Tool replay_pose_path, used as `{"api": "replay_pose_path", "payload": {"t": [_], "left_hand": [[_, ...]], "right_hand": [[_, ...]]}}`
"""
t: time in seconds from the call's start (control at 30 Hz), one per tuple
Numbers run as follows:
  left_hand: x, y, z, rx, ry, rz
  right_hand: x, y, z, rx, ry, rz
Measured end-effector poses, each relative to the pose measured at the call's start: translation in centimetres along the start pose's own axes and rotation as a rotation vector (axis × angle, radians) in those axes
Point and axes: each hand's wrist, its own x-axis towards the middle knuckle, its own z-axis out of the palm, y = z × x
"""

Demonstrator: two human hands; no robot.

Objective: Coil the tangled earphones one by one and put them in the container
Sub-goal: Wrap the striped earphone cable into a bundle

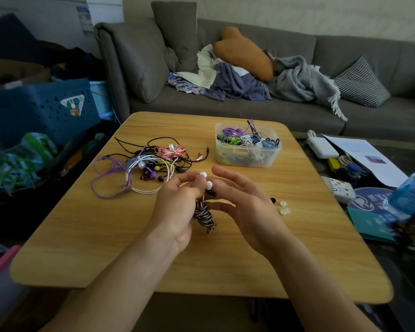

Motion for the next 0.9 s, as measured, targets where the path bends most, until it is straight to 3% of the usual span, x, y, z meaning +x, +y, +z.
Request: {"api": "replay_pose_path", "payload": {"t": [0.13, 0.27, 0.43, 0.63, 0.73, 0.9], "left_hand": [[0.4, 0.1, -0.3, -0.067, -0.029, -0.015], [0.9, 0.0, -0.6, -0.092, -0.001, -0.042], [1.2, -0.4, -0.8, 0.201, 0.080, 0.116], [1.1, -1.1, -0.7, 0.295, 0.008, 0.143], [1.4, -1.5, -0.8, 0.417, -0.040, 0.190], [0.9, -1.4, -0.3, 0.810, -0.142, 0.464]], "right_hand": [[-0.1, 0.6, -0.7, -0.422, -0.027, 0.015], [0.0, 0.8, -0.4, -0.333, 0.043, 0.033], [0.2, 0.9, -0.7, -0.268, 0.149, -0.003], [0.5, 1.3, -0.9, -0.278, 0.079, -0.060], [0.7, 1.6, -0.5, -0.322, 0.166, -0.084], [1.2, 1.7, -0.1, -0.432, 0.285, -0.104]]}}
